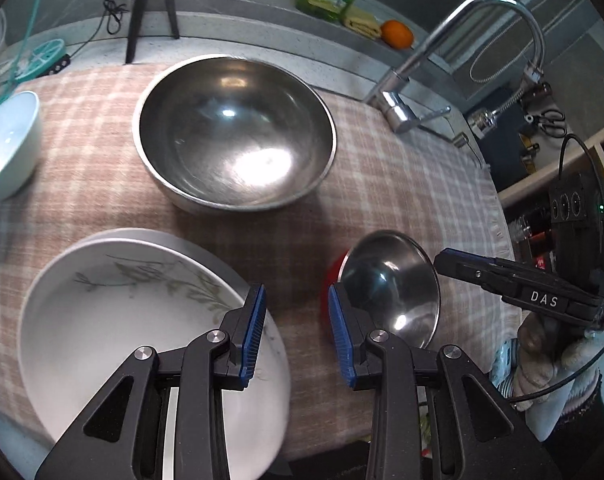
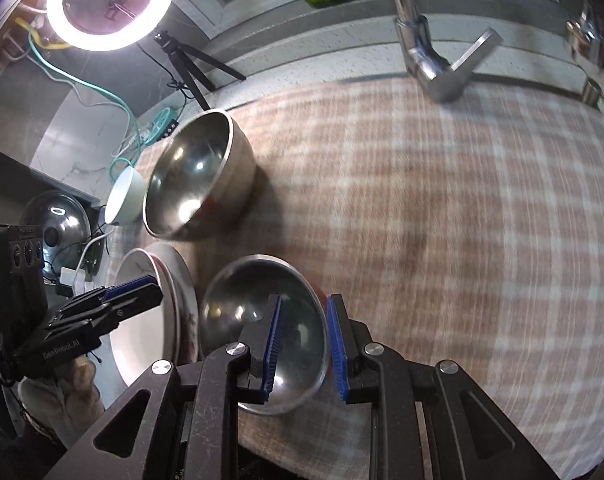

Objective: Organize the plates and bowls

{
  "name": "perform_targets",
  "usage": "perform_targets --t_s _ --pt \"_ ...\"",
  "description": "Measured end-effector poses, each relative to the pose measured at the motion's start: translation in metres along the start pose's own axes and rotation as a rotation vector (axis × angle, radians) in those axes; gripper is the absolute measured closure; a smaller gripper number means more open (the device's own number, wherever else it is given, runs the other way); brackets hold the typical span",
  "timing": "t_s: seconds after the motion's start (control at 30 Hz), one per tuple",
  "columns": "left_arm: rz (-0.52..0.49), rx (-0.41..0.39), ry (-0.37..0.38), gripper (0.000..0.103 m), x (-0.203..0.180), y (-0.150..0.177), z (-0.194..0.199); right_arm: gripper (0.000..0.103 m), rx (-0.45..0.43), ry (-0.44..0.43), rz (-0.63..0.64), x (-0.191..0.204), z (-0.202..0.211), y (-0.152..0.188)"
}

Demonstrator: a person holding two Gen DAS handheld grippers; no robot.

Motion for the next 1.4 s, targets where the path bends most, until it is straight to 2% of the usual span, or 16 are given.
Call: perform_targets --t_s 0.13,0.3,0.63,0.73,0.8,0.9,1.4 --pt "-0.004 0.018 0.009 0.072 -0.011 0.003 -0.012 0.082 -0.004 0.014 0.005 -0.003 -0.001 0.007" --pt "-0.043 0.038 -0.015 0.072 -0.022 0.005 -0.024 0.082 0.007 0.022 0.013 -0.005 -0.003 0.013" --pt "-0.046 0.068 -0.022 0.073 -0.018 0.009 -0.036 0.082 0.054 0.021 0.008 -0.008 -0.018 0.024" --pt "-0.045 0.074 -0.02 0.08 -0.019 0.009 -0.038 0.083 0.054 0.027 0.009 -0.009 -0.018 0.025" --pt "-0.05 0.075 -0.022 0.082 -0.02 0.009 -0.039 0.084 0.052 0.021 0.004 -0.009 -0.019 0.024" --pt "-0.066 0.077 -0.021 0.088 -0.024 0.009 -0.04 0.09 0.056 0.018 0.004 -0.008 -0.018 0.024" --pt "-0.082 0.073 -0.02 0.091 -0.029 0.008 -0.042 0.093 0.046 0.033 -0.019 -0.009 -0.019 0.023"
Point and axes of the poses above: each gripper's, at about its wrist camera, not at the fingertips, and z roughly against the way its jaws point, x to its left, y to its underside, the point moved 5 cm from there along -z, roughly the way its jaws point, and after that the axes turned 3 degrees about -z, right-handed, at the moved point
